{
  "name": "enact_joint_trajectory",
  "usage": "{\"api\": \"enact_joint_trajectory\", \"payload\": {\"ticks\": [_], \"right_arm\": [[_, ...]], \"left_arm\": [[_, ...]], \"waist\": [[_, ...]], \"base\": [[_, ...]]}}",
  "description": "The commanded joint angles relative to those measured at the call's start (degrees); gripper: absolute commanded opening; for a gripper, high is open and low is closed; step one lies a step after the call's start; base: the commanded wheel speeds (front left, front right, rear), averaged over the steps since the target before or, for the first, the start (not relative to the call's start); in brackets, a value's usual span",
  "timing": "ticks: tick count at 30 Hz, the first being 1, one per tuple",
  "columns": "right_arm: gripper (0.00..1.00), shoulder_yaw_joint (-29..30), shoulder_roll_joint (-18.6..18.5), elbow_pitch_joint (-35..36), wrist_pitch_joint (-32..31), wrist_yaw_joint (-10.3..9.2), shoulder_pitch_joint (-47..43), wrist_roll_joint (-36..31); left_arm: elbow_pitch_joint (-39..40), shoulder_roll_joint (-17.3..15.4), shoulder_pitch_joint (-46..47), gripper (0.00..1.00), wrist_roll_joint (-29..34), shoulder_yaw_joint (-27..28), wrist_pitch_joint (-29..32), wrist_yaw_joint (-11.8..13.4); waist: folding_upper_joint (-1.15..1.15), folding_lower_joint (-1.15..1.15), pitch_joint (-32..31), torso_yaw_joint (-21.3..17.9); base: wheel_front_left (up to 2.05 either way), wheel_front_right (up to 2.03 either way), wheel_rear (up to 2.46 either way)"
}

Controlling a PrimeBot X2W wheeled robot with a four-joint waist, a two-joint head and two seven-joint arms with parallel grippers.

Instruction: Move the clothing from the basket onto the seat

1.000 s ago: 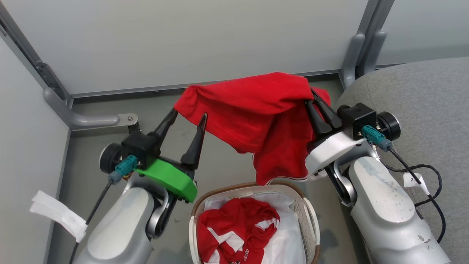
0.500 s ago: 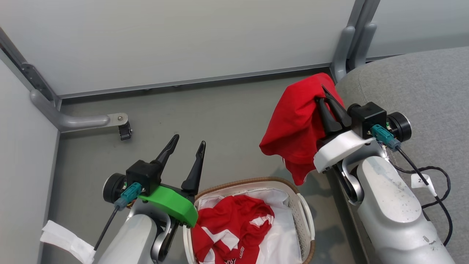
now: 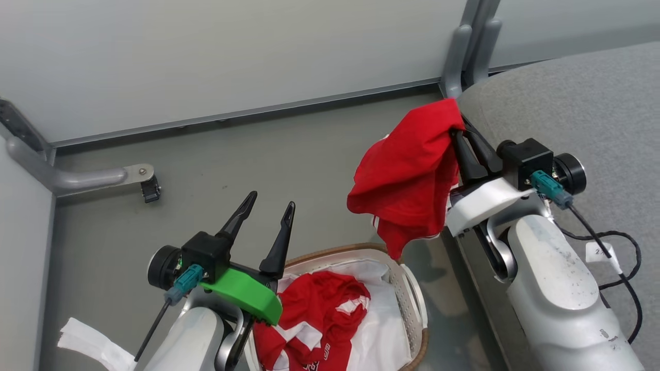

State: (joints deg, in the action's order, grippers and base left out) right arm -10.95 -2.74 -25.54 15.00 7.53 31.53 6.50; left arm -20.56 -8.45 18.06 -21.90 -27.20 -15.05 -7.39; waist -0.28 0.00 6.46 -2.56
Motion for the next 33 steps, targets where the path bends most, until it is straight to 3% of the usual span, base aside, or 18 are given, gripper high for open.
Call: {"api": "enact_joint_trajectory", "payload": {"ticks": [1, 12, 18, 26, 33], "right_arm": [[0.0, 0.7, -0.3, 0.8, 0.3, -0.08, 0.6, -0.6], [0.0, 6.0, -0.2, 4.3, 0.3, -0.08, 0.5, -3.4], [0.0, 9.0, -0.2, 5.1, 0.3, -0.08, -0.1, -3.3], [0.0, 11.3, -0.2, 5.8, 0.3, -0.08, -1.1, -3.8], [0.0, 12.2, -0.2, 5.9, 0.3, -0.08, 1.8, -4.4]], "left_arm": [[0.5, -0.4, -0.6, 1.0, 0.3, 0.2, -0.2, -0.1], [2.6, -2.1, 2.2, 1.0, 2.3, 0.1, -0.2, -0.2], [2.6, -3.3, 3.8, 1.0, 2.7, -1.2, -0.2, -0.2], [2.7, -4.6, 5.2, 1.0, 2.2, -3.3, -0.2, -0.2], [3.4, -5.0, 6.5, 1.0, 1.9, -5.3, -0.2, -0.2]], "waist": [[0.28, 0.0, 1.4, -3.2], [0.28, 0.0, 6.5, -16.8], [0.28, 0.0, 8.9, -21.7], [0.28, 0.0, 10.4, -24.2], [0.28, 0.0, 12.5, -23.0]], "base": [[0.0, 0.0, 0.0], [0.0, 0.0, 0.0], [0.0, 0.0, 0.0], [0.0, 0.0, 0.0], [0.0, 0.0, 0.0]]}}
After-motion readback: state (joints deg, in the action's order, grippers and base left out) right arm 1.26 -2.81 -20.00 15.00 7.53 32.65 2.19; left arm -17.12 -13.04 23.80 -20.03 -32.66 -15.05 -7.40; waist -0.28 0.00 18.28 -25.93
